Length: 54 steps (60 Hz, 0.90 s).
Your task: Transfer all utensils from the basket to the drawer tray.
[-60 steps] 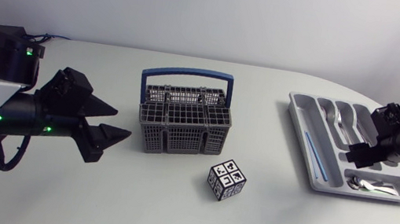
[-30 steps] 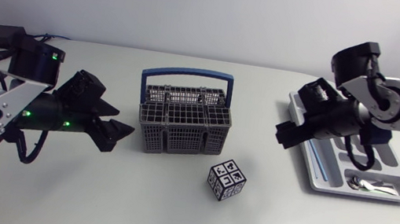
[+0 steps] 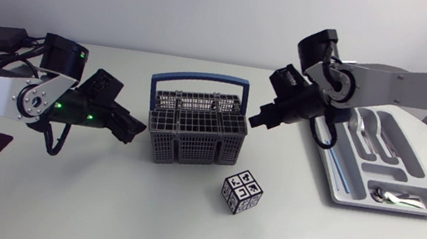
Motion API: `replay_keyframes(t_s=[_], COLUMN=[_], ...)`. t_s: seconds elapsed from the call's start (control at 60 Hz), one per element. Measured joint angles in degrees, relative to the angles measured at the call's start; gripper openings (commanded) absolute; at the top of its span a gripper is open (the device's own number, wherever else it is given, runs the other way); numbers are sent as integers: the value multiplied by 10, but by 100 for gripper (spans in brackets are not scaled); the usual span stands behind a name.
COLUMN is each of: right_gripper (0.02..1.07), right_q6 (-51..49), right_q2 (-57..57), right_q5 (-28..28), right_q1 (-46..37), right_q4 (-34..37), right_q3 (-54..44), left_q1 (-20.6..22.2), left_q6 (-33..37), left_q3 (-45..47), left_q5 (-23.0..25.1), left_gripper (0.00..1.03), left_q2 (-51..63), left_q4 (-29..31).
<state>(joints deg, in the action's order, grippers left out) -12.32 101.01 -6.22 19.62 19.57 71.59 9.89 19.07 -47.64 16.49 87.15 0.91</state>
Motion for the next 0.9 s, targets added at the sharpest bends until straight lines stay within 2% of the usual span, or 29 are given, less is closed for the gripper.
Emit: replay_keyframes(t_s=[0.317, 0.567, 0.9], right_gripper=[12, 12, 12], right_q6=[6, 19, 19], right_q2=[28, 28, 25], right_q5=[5, 37, 57], right_q1=[50, 82, 89], right_q4=[17, 30, 30], right_q3=[13, 13, 7], left_q1=[-10, -24, -31], left_q6=[0, 0, 0], left_q3=[-33, -55, -57], left_q5=[-4, -10, -13], left_gripper=[79, 79, 79], left_q2=[52, 74, 77], left_q4=[-21, -21, -21])
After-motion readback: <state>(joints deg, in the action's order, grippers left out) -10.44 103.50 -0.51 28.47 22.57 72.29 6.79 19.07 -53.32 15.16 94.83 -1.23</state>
